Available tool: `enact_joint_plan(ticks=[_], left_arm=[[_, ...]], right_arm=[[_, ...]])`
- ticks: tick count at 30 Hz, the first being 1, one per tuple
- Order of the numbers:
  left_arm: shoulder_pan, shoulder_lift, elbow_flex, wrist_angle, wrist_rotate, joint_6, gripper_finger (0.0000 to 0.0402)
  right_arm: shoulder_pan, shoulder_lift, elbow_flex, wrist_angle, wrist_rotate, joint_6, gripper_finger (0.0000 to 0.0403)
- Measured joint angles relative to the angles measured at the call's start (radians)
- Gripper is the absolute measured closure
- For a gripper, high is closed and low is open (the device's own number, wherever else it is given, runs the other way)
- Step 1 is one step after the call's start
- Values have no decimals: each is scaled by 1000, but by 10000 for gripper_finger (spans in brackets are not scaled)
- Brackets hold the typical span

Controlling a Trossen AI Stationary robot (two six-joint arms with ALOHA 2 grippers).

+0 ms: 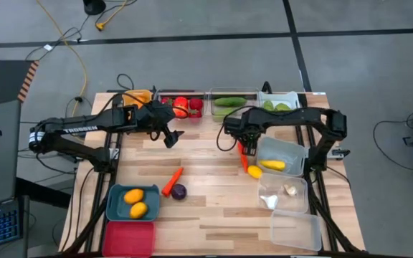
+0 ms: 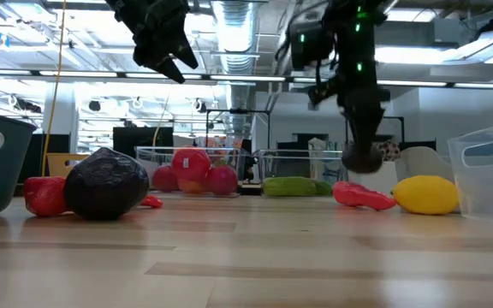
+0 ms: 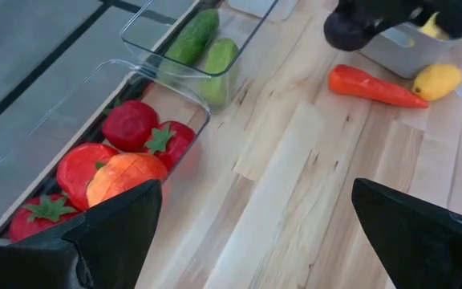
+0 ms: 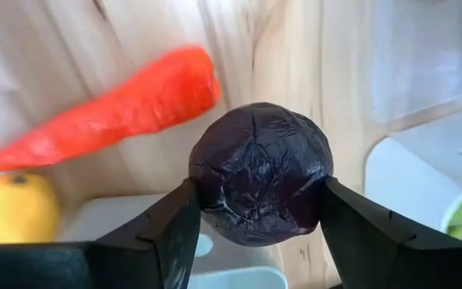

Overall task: Sort produce into baskets
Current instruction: Put the purple plum into the bottom white transparent bin

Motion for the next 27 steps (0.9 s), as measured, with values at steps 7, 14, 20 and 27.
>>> enact_joint_plan(ticks=[7, 14, 20, 27], left_arm=[[0, 0, 0, 0, 0, 0, 5], [0, 0, 0, 0, 8, 0, 5], [0, 0, 0, 0, 35, 0, 5], [0, 0, 0, 0, 41, 0, 5]], right_arm=[[70, -83, 94, -75, -29, 107, 144], [219, -176, 134, -78, -174, 286, 144], [428, -237, 135, -79, -213, 559, 144], [717, -255, 135, -80, -234, 985, 143]])
